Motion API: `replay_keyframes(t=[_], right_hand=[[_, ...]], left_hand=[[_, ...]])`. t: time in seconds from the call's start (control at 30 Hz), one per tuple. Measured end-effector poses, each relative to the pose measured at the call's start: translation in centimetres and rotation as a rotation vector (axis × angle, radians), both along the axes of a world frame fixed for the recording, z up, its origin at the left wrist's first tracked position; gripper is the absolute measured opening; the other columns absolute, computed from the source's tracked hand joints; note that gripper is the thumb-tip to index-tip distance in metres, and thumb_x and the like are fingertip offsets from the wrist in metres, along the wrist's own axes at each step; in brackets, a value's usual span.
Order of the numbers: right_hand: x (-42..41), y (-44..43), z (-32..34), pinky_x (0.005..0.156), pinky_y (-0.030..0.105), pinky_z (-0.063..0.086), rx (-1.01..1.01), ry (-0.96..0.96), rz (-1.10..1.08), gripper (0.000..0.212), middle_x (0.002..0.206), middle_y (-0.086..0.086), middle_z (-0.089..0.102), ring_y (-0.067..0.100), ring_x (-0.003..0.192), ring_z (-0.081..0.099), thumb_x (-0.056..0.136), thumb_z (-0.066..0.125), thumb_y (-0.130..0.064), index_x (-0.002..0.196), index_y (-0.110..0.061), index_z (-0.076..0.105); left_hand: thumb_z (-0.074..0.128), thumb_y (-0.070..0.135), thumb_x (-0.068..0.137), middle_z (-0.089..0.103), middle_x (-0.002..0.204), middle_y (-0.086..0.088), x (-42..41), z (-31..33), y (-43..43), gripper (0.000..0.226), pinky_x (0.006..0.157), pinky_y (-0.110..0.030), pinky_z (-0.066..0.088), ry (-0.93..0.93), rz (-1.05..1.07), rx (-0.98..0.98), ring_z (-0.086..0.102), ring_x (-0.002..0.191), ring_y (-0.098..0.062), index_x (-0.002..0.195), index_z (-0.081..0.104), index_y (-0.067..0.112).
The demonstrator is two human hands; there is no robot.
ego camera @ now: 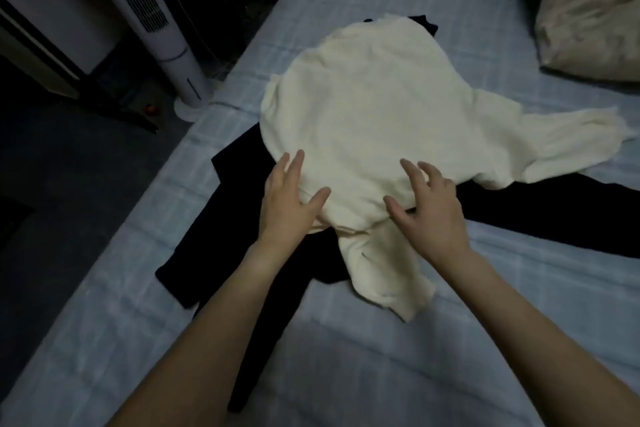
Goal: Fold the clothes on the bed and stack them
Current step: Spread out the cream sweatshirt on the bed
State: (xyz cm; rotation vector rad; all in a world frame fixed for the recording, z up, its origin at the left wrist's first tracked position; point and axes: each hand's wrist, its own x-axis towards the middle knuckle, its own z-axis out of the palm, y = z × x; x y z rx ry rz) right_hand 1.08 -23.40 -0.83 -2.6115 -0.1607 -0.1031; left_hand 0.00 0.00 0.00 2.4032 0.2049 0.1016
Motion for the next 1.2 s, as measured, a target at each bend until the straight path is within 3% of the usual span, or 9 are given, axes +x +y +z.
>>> replay_keyframes(t=[0.13, 0.23, 0.3, 0.4, 0.53, 0.87, 0.97, 1.1, 1.2], right_hand=[[3.0, 0.7, -6.0, 0.110, 0.050, 0.031, 0.132, 0.274, -0.287, 0.083, 0.163, 0.013, 0.004, 0.049, 0.134, 0.025, 0.083, 0.059, -0.068, 0.153, -0.047, 0.018], [4.4, 1.8, -8.5, 0.112, 0.048, 0.028, 0.317, 0.318, -0.386, 0.087, 0.162, 0.009, 0.000, 0.050, 0.135, 0.023, 0.077, 0.067, -0.067, 0.150, -0.048, 0.023], [4.8, 2.4, -9.1, 0.113, 0.036, 0.030, 0.412, 0.283, -0.371, 0.085, 0.156, 0.012, 0.008, 0.040, 0.134, 0.031, 0.075, 0.077, -0.056, 0.148, -0.037, 0.037], [4.5, 2.4, -8.7, 0.100, 0.013, 0.031, 0.468, 0.184, -0.307, 0.072, 0.140, 0.011, 0.029, 0.019, 0.115, 0.046, 0.071, 0.087, -0.033, 0.135, -0.020, 0.058], [2.7, 1.2, -6.4, 0.106, 0.028, 0.040, 0.539, 0.148, -0.316, 0.055, 0.130, 0.006, 0.047, 0.017, 0.115, 0.052, 0.070, 0.088, -0.026, 0.122, -0.022, 0.069], [-8.3, -0.7, 2.3, 0.085, -0.004, 0.032, 0.663, 0.136, -0.323, 0.045, 0.123, -0.009, 0.051, 0.000, 0.109, 0.051, 0.068, 0.090, -0.023, 0.108, -0.029, 0.072], [-14.4, -1.3, 4.3, 0.086, -0.007, 0.029, 0.660, 0.166, -0.353, 0.043, 0.125, -0.007, 0.053, 0.001, 0.112, 0.052, 0.066, 0.091, -0.023, 0.104, -0.029, 0.073], [-23.5, -1.8, 7.1, 0.086, -0.005, 0.030, 0.646, 0.218, -0.385, 0.040, 0.125, 0.000, 0.059, 0.006, 0.116, 0.054, 0.066, 0.092, -0.020, 0.103, -0.023, 0.075], [-30.8, -2.2, 9.1, 0.085, -0.005, 0.031, 0.714, 0.208, -0.417, 0.035, 0.121, 0.000, 0.064, 0.006, 0.120, 0.053, 0.067, 0.091, -0.016, 0.098, -0.024, 0.076]], left_hand=[[0.074, 0.045, 0.080, 0.018, 0.156, -0.018, 4.0, -5.1, 0.5, 0.093, 0.114, -0.035, 0.023, 0.134, 0.239, -0.130, 0.026, 0.140, -0.037, 0.154, 0.022, 0.027], [0.077, 0.044, 0.077, 0.033, 0.144, -0.021, 5.6, -7.7, 0.4, 0.098, 0.102, -0.026, 0.032, 0.167, 0.272, -0.193, 0.040, 0.130, -0.037, 0.154, 0.018, 0.031], [0.080, 0.033, 0.077, 0.042, 0.134, -0.020, 6.1, -8.2, 0.4, 0.097, 0.088, -0.016, 0.033, 0.131, 0.227, -0.228, 0.050, 0.122, -0.032, 0.154, 0.022, 0.029], [0.080, 0.017, 0.076, 0.045, 0.129, -0.018, 5.8, -8.0, 0.6, 0.085, 0.084, -0.007, 0.032, 0.083, 0.169, -0.253, 0.052, 0.118, -0.026, 0.149, 0.037, 0.025], [0.082, 0.009, 0.074, 0.049, 0.133, -0.014, 3.9, -6.0, 1.2, 0.073, 0.087, -0.007, 0.035, 0.056, 0.122, -0.314, 0.052, 0.118, -0.018, 0.139, 0.052, 0.017], [0.084, 0.006, 0.070, 0.057, 0.131, -0.005, -8.2, 3.9, 0.0, 0.068, 0.096, -0.015, 0.042, 0.035, 0.094, -0.440, 0.054, 0.116, -0.013, 0.131, 0.059, 0.020], [0.085, 0.007, 0.070, 0.057, 0.129, -0.001, -14.2, 6.3, -0.5, 0.067, 0.092, -0.008, 0.041, 0.076, 0.076, -0.453, 0.054, 0.114, -0.009, 0.131, 0.059, 0.022], [0.085, 0.008, 0.070, 0.060, 0.127, -0.001, -22.5, 9.2, -1.0, 0.066, 0.098, -0.023, 0.045, 0.148, 0.098, -0.470, 0.055, 0.115, -0.013, 0.130, 0.061, 0.020], [0.087, 0.007, 0.068, 0.061, 0.123, 0.000, -29.2, 11.2, -1.5, 0.064, 0.095, -0.021, 0.046, 0.169, 0.099, -0.507, 0.057, 0.113, -0.014, 0.125, 0.063, 0.023]])
